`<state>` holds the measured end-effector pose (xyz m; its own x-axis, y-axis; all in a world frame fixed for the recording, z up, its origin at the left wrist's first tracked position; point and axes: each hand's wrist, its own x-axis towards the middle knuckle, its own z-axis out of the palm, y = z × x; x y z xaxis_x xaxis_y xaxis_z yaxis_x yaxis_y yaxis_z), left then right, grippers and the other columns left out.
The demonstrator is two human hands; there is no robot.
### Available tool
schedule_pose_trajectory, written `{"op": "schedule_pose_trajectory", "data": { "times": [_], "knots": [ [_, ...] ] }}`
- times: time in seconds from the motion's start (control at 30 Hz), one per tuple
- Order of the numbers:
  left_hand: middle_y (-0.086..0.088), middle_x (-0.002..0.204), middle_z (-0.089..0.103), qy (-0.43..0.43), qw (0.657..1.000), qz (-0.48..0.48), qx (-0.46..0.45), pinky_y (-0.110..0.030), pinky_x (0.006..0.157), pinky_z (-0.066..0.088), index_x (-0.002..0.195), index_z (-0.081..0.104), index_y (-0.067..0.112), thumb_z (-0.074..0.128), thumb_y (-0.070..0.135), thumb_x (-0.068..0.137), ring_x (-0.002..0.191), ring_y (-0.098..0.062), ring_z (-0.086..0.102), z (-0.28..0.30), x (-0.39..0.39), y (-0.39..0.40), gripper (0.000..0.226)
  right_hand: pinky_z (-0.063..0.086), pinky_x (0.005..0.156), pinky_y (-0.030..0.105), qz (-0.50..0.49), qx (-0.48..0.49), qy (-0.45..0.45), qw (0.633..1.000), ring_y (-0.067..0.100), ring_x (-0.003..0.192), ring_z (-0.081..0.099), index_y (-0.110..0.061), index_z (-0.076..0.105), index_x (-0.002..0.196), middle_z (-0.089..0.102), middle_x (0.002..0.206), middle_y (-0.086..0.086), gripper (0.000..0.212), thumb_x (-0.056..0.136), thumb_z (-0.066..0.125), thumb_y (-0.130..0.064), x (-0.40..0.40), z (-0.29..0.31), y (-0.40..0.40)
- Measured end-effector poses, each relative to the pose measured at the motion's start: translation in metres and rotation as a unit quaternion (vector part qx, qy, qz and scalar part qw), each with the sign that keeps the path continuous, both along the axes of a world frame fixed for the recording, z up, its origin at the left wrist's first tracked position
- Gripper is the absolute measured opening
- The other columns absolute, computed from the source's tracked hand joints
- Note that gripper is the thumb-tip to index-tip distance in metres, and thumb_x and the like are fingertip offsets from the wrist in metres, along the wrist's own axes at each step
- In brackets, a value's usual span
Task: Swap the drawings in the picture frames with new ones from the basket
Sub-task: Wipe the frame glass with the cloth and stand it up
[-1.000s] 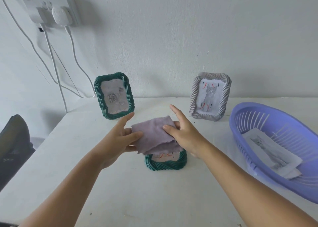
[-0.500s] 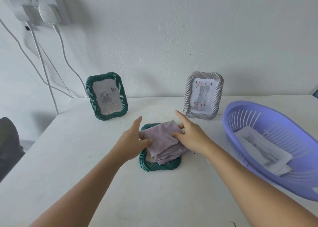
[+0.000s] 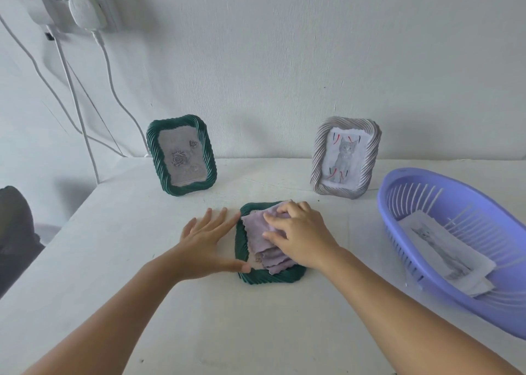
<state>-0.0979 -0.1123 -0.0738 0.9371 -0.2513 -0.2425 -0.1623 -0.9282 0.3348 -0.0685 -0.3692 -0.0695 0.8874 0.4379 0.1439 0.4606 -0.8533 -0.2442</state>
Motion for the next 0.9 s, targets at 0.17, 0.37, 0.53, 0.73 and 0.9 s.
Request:
{"op": "schedule_pose_trajectory", "data": {
  "times": [0.17,0.37,0.53,0.73,0.9],
  "knots": [
    [0.017,0.166,-0.019,-0.023,1.000,-0.011,0.013,-0.047,0.123,-0.016,0.147,-0.013,0.067,0.044,0.108,0.051,0.149,-0.009,-0.032,-0.008,0.000,0.001,0.119,0.030,0.108,0.044,-0.018,-0.020,-0.036,0.999,0.022,0.127,0.041,-0.047,0.057,0.138,0.051,0.140,-0.006,0.043,0.098,0.046,-0.061,-0.005,-0.008,0.003],
    [0.019,0.165,-0.023,-0.013,1.000,-0.014,0.014,-0.051,0.122,-0.017,0.144,-0.017,0.070,0.048,0.107,0.049,0.148,-0.009,-0.035,-0.010,0.002,0.002,0.121,0.019,0.112,0.051,-0.035,-0.023,-0.030,0.999,0.022,0.131,0.038,-0.054,0.054,0.136,0.046,0.143,-0.008,0.038,0.100,0.043,-0.059,-0.009,-0.009,0.007],
    [0.020,0.166,-0.020,-0.023,1.000,-0.010,0.006,-0.050,0.123,-0.016,0.144,-0.014,0.071,0.048,0.107,0.048,0.148,-0.007,-0.034,-0.014,0.002,0.003,0.119,0.020,0.111,0.051,-0.047,-0.035,-0.032,0.998,0.022,0.131,0.038,-0.053,0.055,0.135,0.047,0.142,-0.005,0.035,0.102,0.042,-0.055,-0.013,-0.008,0.008],
    [0.019,0.166,-0.019,-0.026,1.000,-0.007,0.001,-0.051,0.123,-0.016,0.141,-0.013,0.074,0.048,0.108,0.047,0.149,-0.008,-0.033,-0.017,0.004,0.004,0.118,0.020,0.109,0.055,-0.080,-0.045,-0.070,0.993,0.026,0.117,0.046,-0.049,0.067,0.121,0.052,0.128,-0.005,0.026,0.098,0.055,-0.048,-0.012,-0.007,-0.003],
    [0.019,0.166,-0.018,-0.025,1.000,-0.007,0.001,-0.052,0.123,-0.016,0.139,-0.013,0.075,0.047,0.108,0.046,0.149,-0.009,-0.032,-0.016,0.004,0.004,0.116,0.018,0.106,0.047,-0.113,-0.015,-0.038,0.993,0.021,0.117,0.039,-0.048,0.066,0.123,0.047,0.127,-0.008,0.028,0.102,0.048,-0.048,0.005,-0.002,0.018]
  ]
}}
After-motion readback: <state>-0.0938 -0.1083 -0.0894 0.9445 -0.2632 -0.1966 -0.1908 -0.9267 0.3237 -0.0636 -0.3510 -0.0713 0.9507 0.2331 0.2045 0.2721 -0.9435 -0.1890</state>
